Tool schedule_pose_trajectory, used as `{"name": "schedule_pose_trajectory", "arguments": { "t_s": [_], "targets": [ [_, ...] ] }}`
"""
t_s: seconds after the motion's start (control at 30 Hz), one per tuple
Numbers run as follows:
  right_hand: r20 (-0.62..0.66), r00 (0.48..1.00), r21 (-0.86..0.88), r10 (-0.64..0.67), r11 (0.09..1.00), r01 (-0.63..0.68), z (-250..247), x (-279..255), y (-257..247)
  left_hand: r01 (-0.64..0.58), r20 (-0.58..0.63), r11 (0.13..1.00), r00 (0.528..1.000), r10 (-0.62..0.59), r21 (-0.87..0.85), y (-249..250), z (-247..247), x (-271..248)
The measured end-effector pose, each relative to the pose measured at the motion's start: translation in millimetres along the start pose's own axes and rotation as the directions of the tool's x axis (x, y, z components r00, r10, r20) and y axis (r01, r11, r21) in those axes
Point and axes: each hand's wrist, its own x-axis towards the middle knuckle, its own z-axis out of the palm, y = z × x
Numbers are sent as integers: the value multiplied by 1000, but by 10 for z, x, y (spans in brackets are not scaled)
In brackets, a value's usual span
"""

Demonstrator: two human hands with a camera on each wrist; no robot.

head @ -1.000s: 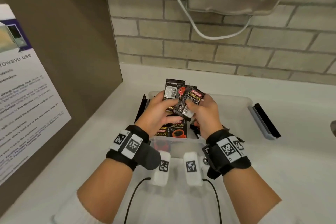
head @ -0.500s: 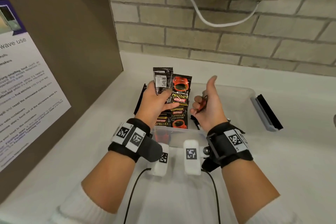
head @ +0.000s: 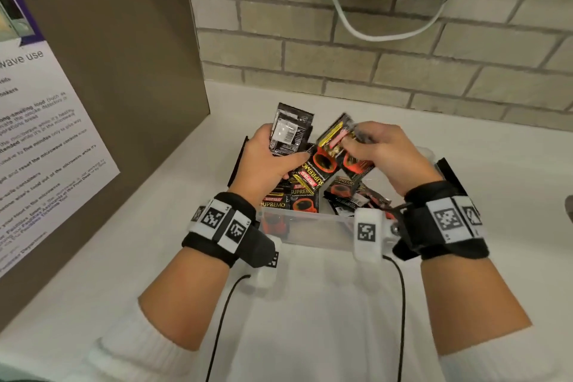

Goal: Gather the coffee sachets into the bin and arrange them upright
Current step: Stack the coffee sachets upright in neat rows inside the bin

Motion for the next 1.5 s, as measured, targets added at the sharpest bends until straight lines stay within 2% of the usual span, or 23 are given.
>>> {"name": "schedule_pose_trajectory", "arguments": {
  "t_s": [0.07,0.13,0.2,0.27,0.37,0.47,0.57,0.63,0.67,0.73,0.8,0.83,0.9,0.97,1.07,1.13,1.2,1.27,1.33,1.4,1.47,1.5],
  "targets": [
    [151,987,-217,47,976,-13,16,18,-27,-27,77,998,997,23,49,88,-4,32],
    [183,980,-220,82,975,-41,63,5,-39,-52,133,996,990,42,74,168,-16,71],
    [94,993,-89,70,994,-61,84,4,2,-30,143,999,989,27,15,203,-34,92],
    [-37,996,141,76,988,-70,104,-4,56,29,113,991,993,-15,-129,196,-56,84],
    [-130,974,479,185,872,-102,168,-33,135,75,100,965,994,-51,-252,160,-73,49],
    [-151,953,615,264,779,-118,255,-55,184,84,101,966,993,-60,-246,124,-15,22],
    [-114,960,672,254,732,-114,361,-83,204,78,61,968,996,-65,-239,103,58,7],
    [-56,971,622,232,769,-148,400,-109,215,71,7,968,997,-72,-241,123,60,27],
    [-44,975,550,218,820,-159,404,-124,212,62,-21,975,997,-68,-214,149,42,50],
    [-76,984,336,158,934,-124,388,-134,224,19,-22,998,1000,-20,-55,197,-30,128],
    [-84,995,151,52,988,-39,350,-121,240,-17,99,987,995,2,159,256,-107,209],
    [-43,999,99,20,995,-16,339,-117,231,-27,173,973,985,-14,231,269,-137,245],
    [55,998,106,27,994,-33,356,-123,195,-15,291,967,955,-61,253,272,-165,271],
    [44,999,182,28,983,-35,408,-113,187,32,336,984,938,-91,177,221,-151,281],
    [-105,993,321,50,947,-13,496,-84,255,220,301,973,935,-190,-72,155,-90,211],
    [-174,980,421,102,907,-19,546,-75,319,349,304,880,918,-253,-322,105,-93,177],
    [-233,961,459,149,888,-26,571,-71,329,368,299,817,920,-252,-444,30,-112,153],
    [-257,948,431,188,900,-62,574,-45,329,312,247,851,943,-223,-423,-43,-114,125],
    [-238,949,404,209,909,-99,576,-17,345,204,179,932,972,-155,-300,-100,-98,100],
    [-196,954,384,228,913,-139,580,1,349,22,128,991,992,-6,-129,-113,-72,80],
    [-100,960,441,262,877,-193,577,-3,337,-193,103,981,977,189,28,-127,-61,90],
    [-23,962,493,273,840,-227,569,-14,318,-259,100,962,963,250,86,-132,-56,105]
  ]
}}
